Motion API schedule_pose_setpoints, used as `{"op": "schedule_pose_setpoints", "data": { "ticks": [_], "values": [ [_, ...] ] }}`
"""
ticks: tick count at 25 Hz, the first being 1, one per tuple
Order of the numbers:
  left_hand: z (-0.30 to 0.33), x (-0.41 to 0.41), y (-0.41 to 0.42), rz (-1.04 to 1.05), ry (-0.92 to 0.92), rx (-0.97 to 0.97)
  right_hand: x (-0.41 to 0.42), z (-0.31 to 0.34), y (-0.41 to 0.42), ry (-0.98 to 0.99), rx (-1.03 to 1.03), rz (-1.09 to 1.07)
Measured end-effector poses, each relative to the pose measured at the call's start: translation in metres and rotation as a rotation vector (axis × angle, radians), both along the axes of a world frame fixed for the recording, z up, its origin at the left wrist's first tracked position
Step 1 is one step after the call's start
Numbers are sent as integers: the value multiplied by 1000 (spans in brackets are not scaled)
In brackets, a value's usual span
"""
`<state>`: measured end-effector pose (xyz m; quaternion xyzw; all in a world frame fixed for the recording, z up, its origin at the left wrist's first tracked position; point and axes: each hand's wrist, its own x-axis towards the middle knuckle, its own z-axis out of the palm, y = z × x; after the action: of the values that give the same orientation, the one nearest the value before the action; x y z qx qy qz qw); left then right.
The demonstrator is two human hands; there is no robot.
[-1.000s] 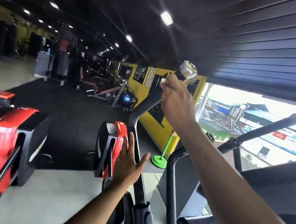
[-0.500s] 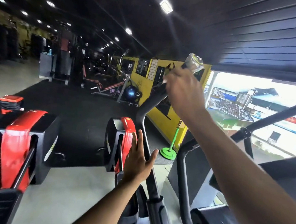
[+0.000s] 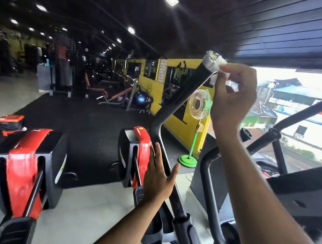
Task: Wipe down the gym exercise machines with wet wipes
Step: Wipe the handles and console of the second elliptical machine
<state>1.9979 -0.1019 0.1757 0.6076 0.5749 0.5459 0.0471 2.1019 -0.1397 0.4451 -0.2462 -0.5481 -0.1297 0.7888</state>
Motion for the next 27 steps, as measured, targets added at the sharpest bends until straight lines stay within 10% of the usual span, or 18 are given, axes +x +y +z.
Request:
{"op": "schedule_pose_setpoints", "data": {
  "ticks": [13, 17, 27],
  "values": [
    [-7, 0, 4, -12, -69, 21, -29, -69, 36, 191, -615, 499],
    [-8, 0, 6, 11, -40, 34, -13, -18, 45, 356, -483, 651],
    [-9, 2, 5, -3, -89, 39, -33, -79, 99, -80, -676, 722]
  ]
}}
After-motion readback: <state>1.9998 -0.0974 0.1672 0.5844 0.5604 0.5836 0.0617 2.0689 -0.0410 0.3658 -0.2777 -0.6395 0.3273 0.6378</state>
